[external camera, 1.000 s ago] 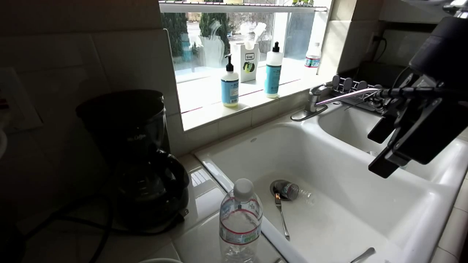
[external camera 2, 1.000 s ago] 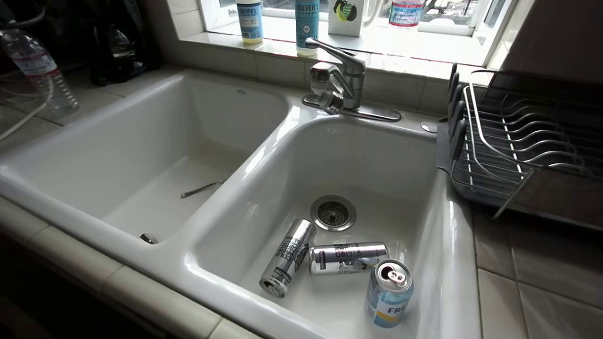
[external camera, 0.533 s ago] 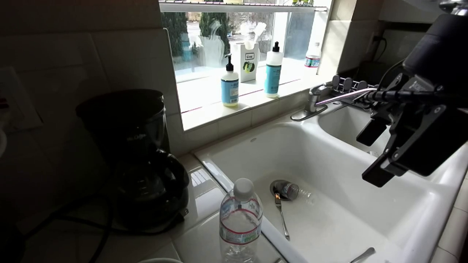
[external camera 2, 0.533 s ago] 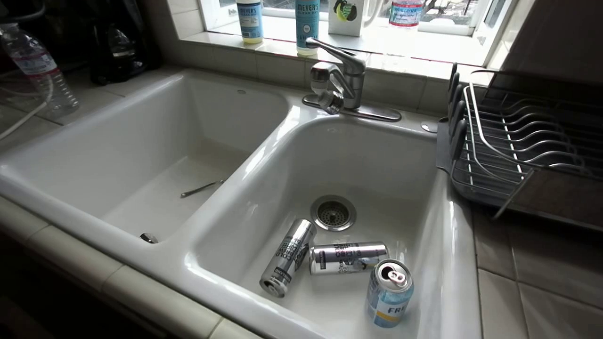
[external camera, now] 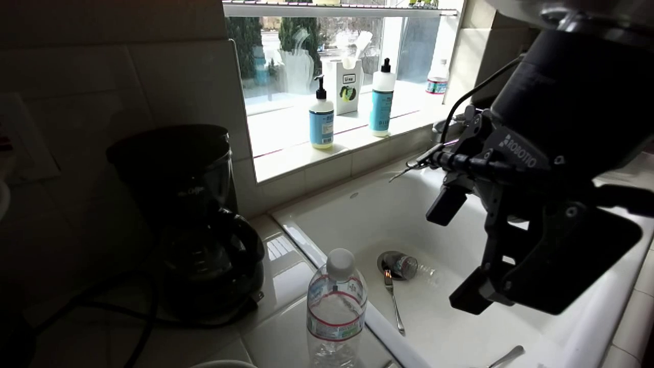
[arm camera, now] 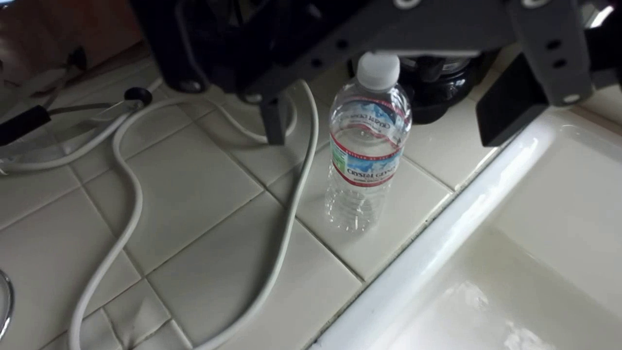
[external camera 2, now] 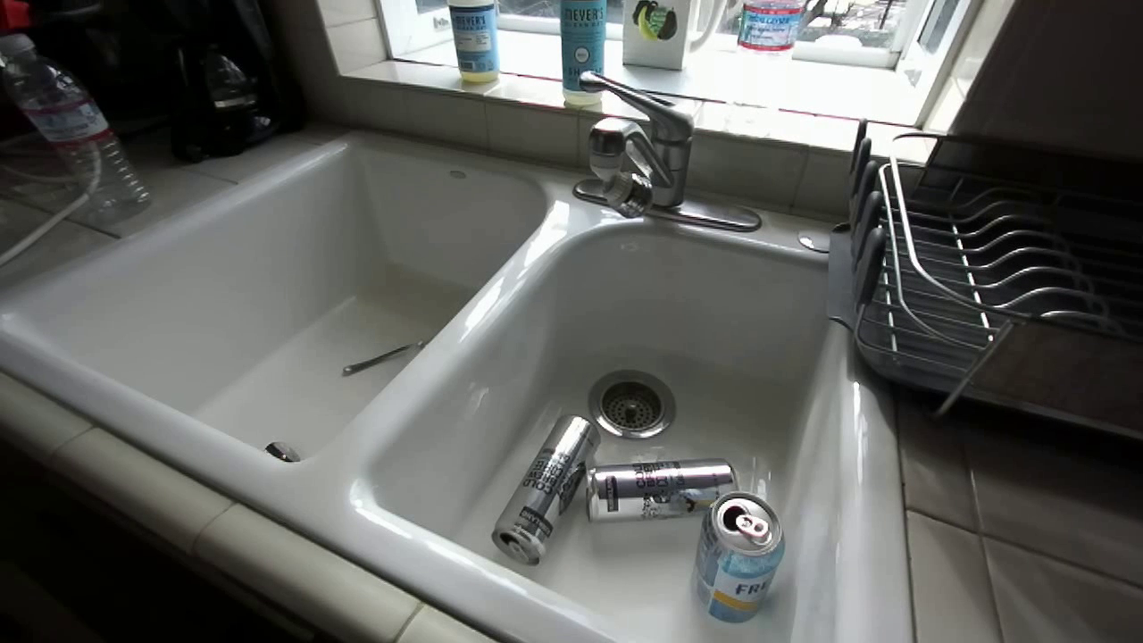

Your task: Pick up the water bottle from the left side of the counter and put it on the right side of the windowsill.

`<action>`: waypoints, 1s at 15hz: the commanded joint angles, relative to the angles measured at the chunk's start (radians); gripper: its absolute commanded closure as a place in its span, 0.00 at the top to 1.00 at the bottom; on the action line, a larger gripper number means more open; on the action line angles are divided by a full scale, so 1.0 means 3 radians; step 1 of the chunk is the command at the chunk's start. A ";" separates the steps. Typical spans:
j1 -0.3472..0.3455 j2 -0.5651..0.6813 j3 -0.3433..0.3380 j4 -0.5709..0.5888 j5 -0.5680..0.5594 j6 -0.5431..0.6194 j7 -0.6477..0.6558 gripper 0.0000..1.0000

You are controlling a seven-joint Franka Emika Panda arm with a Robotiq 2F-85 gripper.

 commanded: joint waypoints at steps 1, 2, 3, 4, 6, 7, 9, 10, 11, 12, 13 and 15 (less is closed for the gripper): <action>0.0033 0.0366 0.0039 0.0239 -0.0162 0.0149 -0.0062 1.00; 0.0025 0.0425 0.0057 0.0278 -0.0225 0.0188 -0.0023 0.89; 0.0022 0.0471 0.0067 0.0309 -0.0288 0.0222 0.0005 0.88; 0.0011 0.0528 0.0081 0.0343 -0.0384 0.0248 0.0054 0.82; 0.0020 0.0616 0.0075 0.0405 -0.0464 0.0279 0.0053 0.83; 0.0023 0.0659 0.0074 0.0436 -0.0501 0.0291 0.0064 0.79; 0.0034 0.0749 0.0064 0.0507 -0.0514 0.0309 0.0047 0.80; 0.0037 0.0785 0.0060 0.0536 -0.0508 0.0307 0.0043 0.79; 0.0039 0.0814 0.0058 0.0561 -0.0511 0.0301 0.0044 0.78; 0.0041 0.0838 0.0057 0.0590 -0.0518 0.0280 0.0052 0.77; 0.0044 0.0865 0.0055 0.0608 -0.0514 0.0275 0.0043 0.76; 0.0046 0.0911 0.0052 0.0643 -0.0529 0.0277 0.0056 0.74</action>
